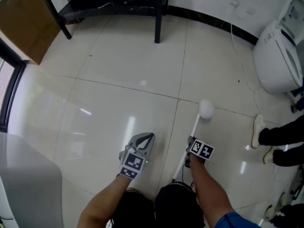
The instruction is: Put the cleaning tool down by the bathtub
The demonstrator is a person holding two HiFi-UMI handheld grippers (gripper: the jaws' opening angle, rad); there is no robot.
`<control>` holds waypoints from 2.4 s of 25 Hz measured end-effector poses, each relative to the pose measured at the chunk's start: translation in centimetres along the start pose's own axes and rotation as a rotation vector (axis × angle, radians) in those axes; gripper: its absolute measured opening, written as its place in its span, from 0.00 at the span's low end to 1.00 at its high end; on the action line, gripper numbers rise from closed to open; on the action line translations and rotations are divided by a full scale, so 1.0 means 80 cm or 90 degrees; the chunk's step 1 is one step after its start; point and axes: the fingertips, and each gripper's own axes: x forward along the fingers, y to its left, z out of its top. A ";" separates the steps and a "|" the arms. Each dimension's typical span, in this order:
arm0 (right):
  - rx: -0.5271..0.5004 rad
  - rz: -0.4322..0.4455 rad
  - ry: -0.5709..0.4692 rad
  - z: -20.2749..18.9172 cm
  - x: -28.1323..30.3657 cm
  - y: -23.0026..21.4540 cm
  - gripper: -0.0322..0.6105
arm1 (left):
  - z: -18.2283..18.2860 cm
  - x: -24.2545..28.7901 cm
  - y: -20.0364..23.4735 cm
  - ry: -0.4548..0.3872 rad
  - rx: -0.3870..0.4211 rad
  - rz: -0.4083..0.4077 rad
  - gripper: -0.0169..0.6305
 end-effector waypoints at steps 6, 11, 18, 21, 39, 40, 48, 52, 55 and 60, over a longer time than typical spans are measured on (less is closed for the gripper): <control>-0.121 0.118 -0.103 0.091 -0.141 0.117 0.19 | 0.062 -0.055 0.001 -0.001 -0.037 0.041 0.03; -0.197 0.152 -0.163 0.164 -0.284 0.201 0.19 | 0.202 -0.139 0.007 -0.045 -0.020 0.097 0.03; -0.266 0.199 -0.234 0.254 -0.514 0.340 0.19 | 0.387 -0.294 -0.017 -0.080 -0.049 0.147 0.03; -0.271 0.216 -0.260 0.294 -0.614 0.391 0.19 | 0.469 -0.364 -0.026 -0.094 -0.051 0.162 0.03; -0.265 0.361 -0.404 0.343 -1.009 0.592 0.19 | 0.672 -0.707 -0.096 -0.160 -0.026 0.253 0.03; -0.263 0.380 -0.398 0.335 -1.017 0.597 0.19 | 0.674 -0.718 -0.102 -0.164 -0.026 0.266 0.03; -0.246 0.506 -0.356 0.269 -1.056 0.655 0.19 | 0.649 -0.827 -0.129 -0.160 -0.058 0.380 0.03; -0.214 0.550 -0.336 0.233 -1.069 0.684 0.19 | 0.627 -0.883 -0.134 -0.162 -0.067 0.424 0.03; -0.180 0.579 -0.330 0.199 -1.079 0.718 0.19 | 0.605 -0.941 -0.127 -0.177 -0.072 0.452 0.03; -0.128 0.632 -0.297 0.112 -1.093 0.805 0.19 | 0.538 -1.061 -0.112 -0.172 -0.092 0.498 0.03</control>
